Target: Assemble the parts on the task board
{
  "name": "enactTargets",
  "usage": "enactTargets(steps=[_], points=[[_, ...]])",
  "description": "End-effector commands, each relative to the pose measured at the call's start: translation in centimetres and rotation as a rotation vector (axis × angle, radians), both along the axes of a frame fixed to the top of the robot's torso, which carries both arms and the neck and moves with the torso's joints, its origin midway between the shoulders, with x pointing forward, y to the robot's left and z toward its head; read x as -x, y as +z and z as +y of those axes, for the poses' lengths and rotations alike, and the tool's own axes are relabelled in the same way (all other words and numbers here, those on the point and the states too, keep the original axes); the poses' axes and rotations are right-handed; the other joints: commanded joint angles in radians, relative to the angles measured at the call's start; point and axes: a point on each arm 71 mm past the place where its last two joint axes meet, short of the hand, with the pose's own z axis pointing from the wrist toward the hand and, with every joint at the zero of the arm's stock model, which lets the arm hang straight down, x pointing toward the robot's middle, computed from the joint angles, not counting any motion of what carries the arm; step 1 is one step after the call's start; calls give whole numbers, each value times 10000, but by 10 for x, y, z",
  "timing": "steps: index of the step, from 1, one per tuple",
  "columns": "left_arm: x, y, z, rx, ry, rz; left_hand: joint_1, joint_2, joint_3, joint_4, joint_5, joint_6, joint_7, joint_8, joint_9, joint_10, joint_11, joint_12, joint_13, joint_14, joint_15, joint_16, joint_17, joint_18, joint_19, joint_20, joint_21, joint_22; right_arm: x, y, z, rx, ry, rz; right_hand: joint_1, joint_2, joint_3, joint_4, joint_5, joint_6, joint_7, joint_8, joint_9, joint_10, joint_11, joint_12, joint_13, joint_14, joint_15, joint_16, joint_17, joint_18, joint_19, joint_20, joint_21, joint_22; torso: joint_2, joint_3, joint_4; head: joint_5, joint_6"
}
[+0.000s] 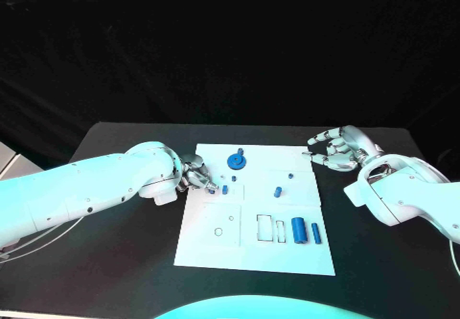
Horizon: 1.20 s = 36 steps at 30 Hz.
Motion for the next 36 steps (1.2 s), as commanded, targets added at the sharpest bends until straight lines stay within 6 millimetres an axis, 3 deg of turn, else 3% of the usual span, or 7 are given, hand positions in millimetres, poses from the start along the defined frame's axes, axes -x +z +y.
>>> enactTargets(steps=[1, 10, 11, 16, 22, 33, 36], points=[[0, 0, 0, 52, 27, 7, -56, -55, -129, 55, -78, -6, 79, -72, -18, -25, 25, -4, 19, 1038, -70, 32, 2551, -14, -32, 2, -43, -13, 0, 0, 1, 36, 127, -36, -94, -11, 50, -12, 62, -48, 10, 63, -16, 39, -55, -16, 503, 856, -54, -59, 1903, -99, 963, -57, -17, 2557, 3, 4, -4, -3, 10], [-2, -1, 2, -33, 80, 4, 71, -72, -486, 318, -428, 18, 77, -115, -33, -31, 22, 6, 49, 1040, -69, 35, 2557, -13, -30, 3, -53, -13, 0, 0, 1, 38, 114, -42, -94, -11, 50, -12, 62, -48, 10, 63, -16, 39, -55, -16, 503, 856, -54, -59, 1903, -99, 963, -57, -17, 2557, -2, 4, -5, -12, 21], [-2, -1, 3, -41, 96, -4, 140, -77, -663, 478, -857, 34, 79, -138, -42, -39, 26, 0, 48, 1042, -67, 38, 2564, -15, -24, 5, -54, -4, 0, 0, 1, 37, 112, -45, -94, -11, 50, -12, 62, -48, 10, 63, -16, 39, -55, -16, 503, 856, -54, -59, 1903, -99, 963, -57, -17, 2557, -2, 3, -5, -14, 27], [-3, -1, 3, -37, 138, -34, 371, -152, -1191, 1022, -1921, 67, 99, -201, -62, -51, 45, -6, 57, 1039, -55, 33, 2552, -9, -33, 17, -78, -23, 0, 0, 1, 35, 106, -58, -110, -19, 43, -11, 59, -52, 10, 68, -21, 33, -54, -24, 494, 852, -54, -69, 1885, -93, 951, -57, -46, 2545, -4, -5, -4, -28, 38], [-3, -1, 2, 44, 126, 56, 434, -101, -1754, 1231, -2685, 73, 127, -246, -73, -77, 70, -26, 39, 1033, -32, 24, 2531, -3, -48, 38, -103, -45, 0, 0, 1, 32, 109, -59, -110, -19, 43, -11, 59, -52, 10, 68, -21, 33, -54, -24, 494, 852, -54, -69, 1885, -93, 951, -57, -46, 2545, -1, 4, 2, -22, 41], [-3, 1, 4, 469, 424, -18, 465, 88, -2207, 1237, -3043, 15, 154, -307, -90, -158, 94, -127, -105, 998, -20, -30, 2401, 34, -138, 51, -192, -198, 0, -1, 1, 27, 122, -59, -110, -19, 43, -11, 59, -52, 10, 68, -21, 33, -54, -24, 494, 852, -54, -69, 1885, -93, 951, -57, -46, 2545, 2, -9, -2, -17, 64], [-5, 5, 6, 875, 663, -170, 676, 182, -2308, 1225, -2991, -261, 255, -452, -131, -439, 172, -460, -573, 906, 19, -174, 2066, 93, -314, 80, -357, -487, 0, -1, 2, 25, 125, -56, -110, -19, 43, -11, 59, -52, 10, 68, -21, 33, -54, -24, 494, 852, -54, -69, 1885, -93, 951, -57, -46, 2545, 0, -6, -3, -37, 69]])
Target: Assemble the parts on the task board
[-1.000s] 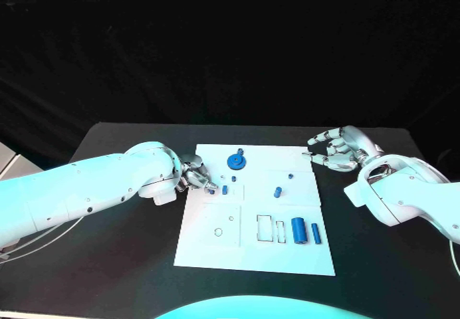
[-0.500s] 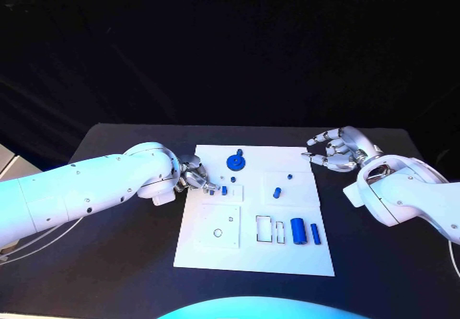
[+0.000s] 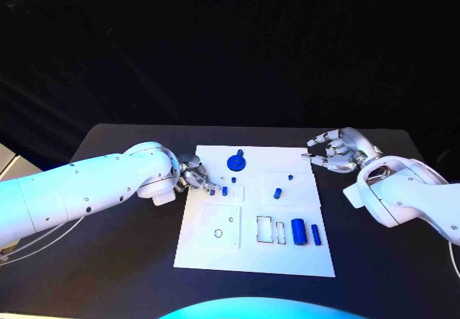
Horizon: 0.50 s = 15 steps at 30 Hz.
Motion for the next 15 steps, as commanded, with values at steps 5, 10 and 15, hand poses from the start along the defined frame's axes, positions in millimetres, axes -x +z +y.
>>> enactTargets(steps=[5, 10, 15], points=[[-5, 16, 3, 1703, 699, -634, 550, 189, -265, 7, 119, -1017, 410, -446, -94, -1275, 364, -1214, -1685, 736, 252, -366, 1548, 286, -741, 216, -701, -1130, 1, 0, 1, 17, 132, -72, -110, -19, 43, -11, 59, -52, 10, 68, -9, 33, -54, -24, 495, 852, -54, -69, 1879, -92, 951, -57, -46, 2540, -2, 11, -5, -34, 19], [-8, 29, 1, 2981, 731, -1101, 978, 264, -487, 9, 166, -2164, 988, -893, -340, -2640, 910, -1694, -2035, 100, 729, -1086, 102, 642, -1932, 662, -1879, -2903, 1, -1, 1, 13, 122, -84, -110, -19, 43, -11, 59, -52, 10, 68, -9, 33, -54, -24, 495, 852, -54, -69, 1879, -92, 951, -57, -46, 2540, 3, 22, -1, -34, 31], [-11, 41, -7, 4072, 167, -2116, 2010, 354, -354, -43, 152, -2949, 1423, -1255, -833, -4467, 1397, -2620, -2738, -2230, 1168, -3685, -3841, 1163, -3867, 1030, -4478, -5928, 0, 0, 1, 5, 88, -122, -140, -20, 36, -10, 56, -60, 10, 81, -19, 7, -54, -58, 462, 845, -54, -84, 1854, -86, 940, -58, -70, 2530, 2, 19, 1, -54, 62]])
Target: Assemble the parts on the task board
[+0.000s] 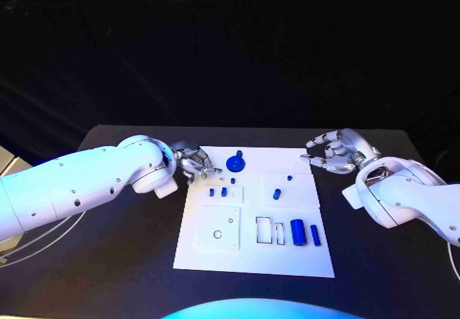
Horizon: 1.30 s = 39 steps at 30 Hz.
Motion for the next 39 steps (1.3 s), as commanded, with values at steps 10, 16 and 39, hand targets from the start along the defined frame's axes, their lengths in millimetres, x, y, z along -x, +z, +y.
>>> enactTargets(steps=[10, 16, 39], points=[[3, 18, -45, -167, -3028, -4609, 2106, -626, 823, -163, -111, -580, 85, -719, -1391, -1806, 495, -1869, -2031, -2968, 499, -3191, -3772, 68, -643, 435, -2746, -1880, 0, 1, -1, 9, 59, -162, -143, -21, 33, -12, 56, -52, 8, 46, -9, -9, -54, -77, 437, 844, -54, -27, 1851, -82, 932, -58, -52, 2525, 2, -14, 1, -55, 74], [5, 8, -63, -1214, -4071, -5336, 2202, -584, 501, -123, -113, -656, -48, -820, -1655, -1859, 524, -1835, -2213, -3026, 527, -3093, -3892, 101, -506, 499, -2860, -1968, 0, 1, 0, -13, 44, -191, -141, -24, 33, -15, 58, -50, 8, 50, -10, -44, -55, -120, 399, 844, -54, -26, 1853, -78, 924, -58, -72, 2517, 3, -12, 12, -64, 84], [-8, -16, -81, -3120, -4749, -4749, 2688, -443, 114, -71, -57, 309, -5, -1100, -2400, -1619, 405, -1493, -2619, -2790, 395, -2764, -4297, 102, -30, 362, -1870, -1302, -1, 1, 2, -19, 85, -156, -131, -24, 39, -19, 64, -48, 7, 58, -12, -48, -56, -122, 398, 845, -55, -24, 1858, -77, 922, -58, -76, 2516, 7, 1, 7, -96, 47]])
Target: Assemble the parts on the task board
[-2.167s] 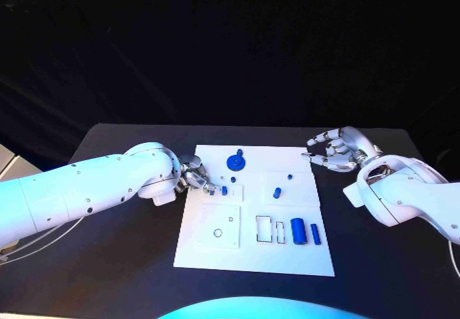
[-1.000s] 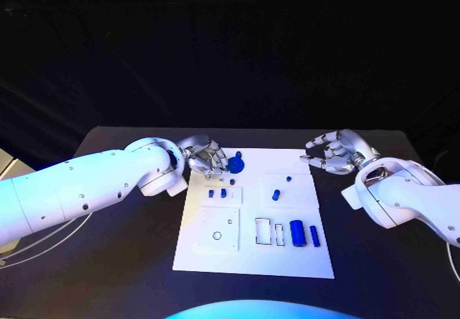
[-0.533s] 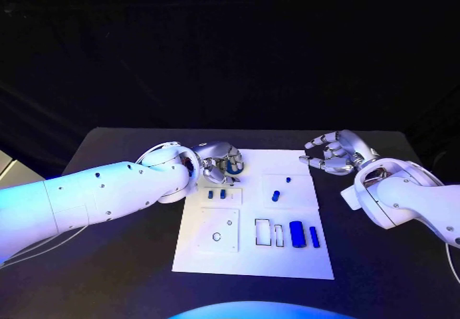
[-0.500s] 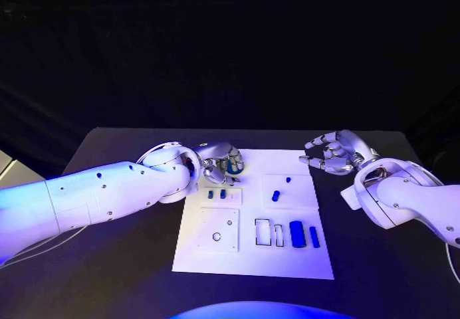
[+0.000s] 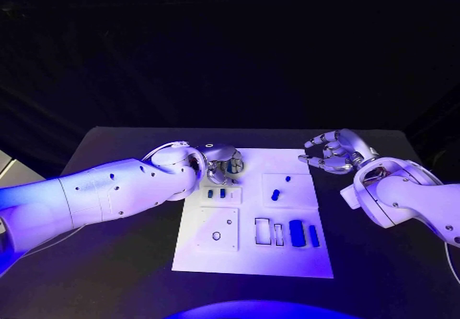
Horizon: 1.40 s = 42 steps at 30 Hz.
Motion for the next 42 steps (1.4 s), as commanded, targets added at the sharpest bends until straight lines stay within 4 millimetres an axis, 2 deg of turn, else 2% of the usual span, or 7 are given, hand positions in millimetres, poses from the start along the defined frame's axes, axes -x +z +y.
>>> enactTargets(steps=[1, 10, 23, 28, 32, 35, 42], points=[[0, -4, -2, -564, -124, 172, 131, -28, 50, 22, 27, 202, -10, -142, -94, 167, -22, 88, -50, 136, -36, 119, -59, 110, 47, -22, 216, 158, 0, 0, 2, 3, 114, -88, -79, 25, 40, -19, 67, -48, 6, 66, -15, -33, -20, -94, 379, 841, -56, -35, 1843, -74, 916, -58, -56, 2515, -11, 4, 13, -27, -15], [0, -8, -4, -916, -180, 562, 98, -78, 234, 35, 25, 556, -79, -385, -275, 492, -113, 193, -154, 247, -99, 254, -167, 115, -20, -66, 656, 502, 0, 0, 2, 3, 127, -84, -79, 25, 40, -19, 67, -48, 6, 66, -15, -33, -20, -94, 379, 841, -56, -35, 1843, -74, 916, -58, -56, 2515, -15, 4, 6, -29, -34], [-2, -11, 0, -1088, -29, 715, 207, -61, 530, -15, 35, 793, -81, -547, -377, 692, -168, 238, -210, 329, -156, 356, -235, 119, -90, -107, 990, 767, 0, 0, 2, 0, 131, -89, -71, 30, 49, -20, 73, -48, 5, 76, -20, -25, -21, -82, 390, 844, -57, -28, 1857, -76, 920, -59, -48, 2519, -9, 1, 9, -46, -35], [-2, -11, -1, -1041, -30, 732, 360, -29, 896, -64, 27, 967, -89, -627, -428, 793, -194, 215, -268, 331, -183, 389, -286, 121, -177, -131, 1178, 928, 0, 0, 2, -1, 139, -92, -71, 30, 49, -20, 73, -48, 5, 76, -20, -25, -21, -82, 390, 844, -57, -28, 1857, -76, 920, -59, -48, 2519, -7, -3, 7, -46, -38], [-2, -13, -2, -942, -48, 758, 584, -6, 1528, -248, -5, 1324, -122, -684, -451, 1150, -317, 172, -353, 442, -294, 509, -316, 130, -231, -193, 1504, 1183, 0, 0, 2, -1, 144, -92, -71, 30, 49, -20, 73, -48, 5, 76, -20, -25, -21, -82, 390, 844, -57, -28, 1857, -76, 920, -59, -48, 2519, -9, -1, 7, -51, -49], [-2, -13, -2, -870, -51, 771, 532, -47, 1919, -374, -24, 1557, -147, -738, -432, 1360, -363, 41, -438, 514, -337, 581, -335, 122, -294, -231, 1727, 1364, 0, 0, 3, -2, 147, -92, -71, 30, 49, -20, 73, -48, 5, 76, -20, -25, -21, -82, 390, 844, -57, -28, 1857, -76, 920, -59, -48, 2519, -12, 3, 7, -55, -48], [-2, -15, -2, -854, -27, 835, 402, -53, 2348, -613, -42, 1756, -138, -850, -400, 1584, -382, -221, -566, 575, -365, 645, -368, 122, -394, -253, 1967, 1569, 0, 0, 3, -6, 152, -94, -70, 31, 50, -20, 73, -48, 5, 77, -20, -24, -21, -81, 391, 844, -57, -27, 1858, -76, 921, -59, -45, 2520, -14, 10, 5, -58, -51]])
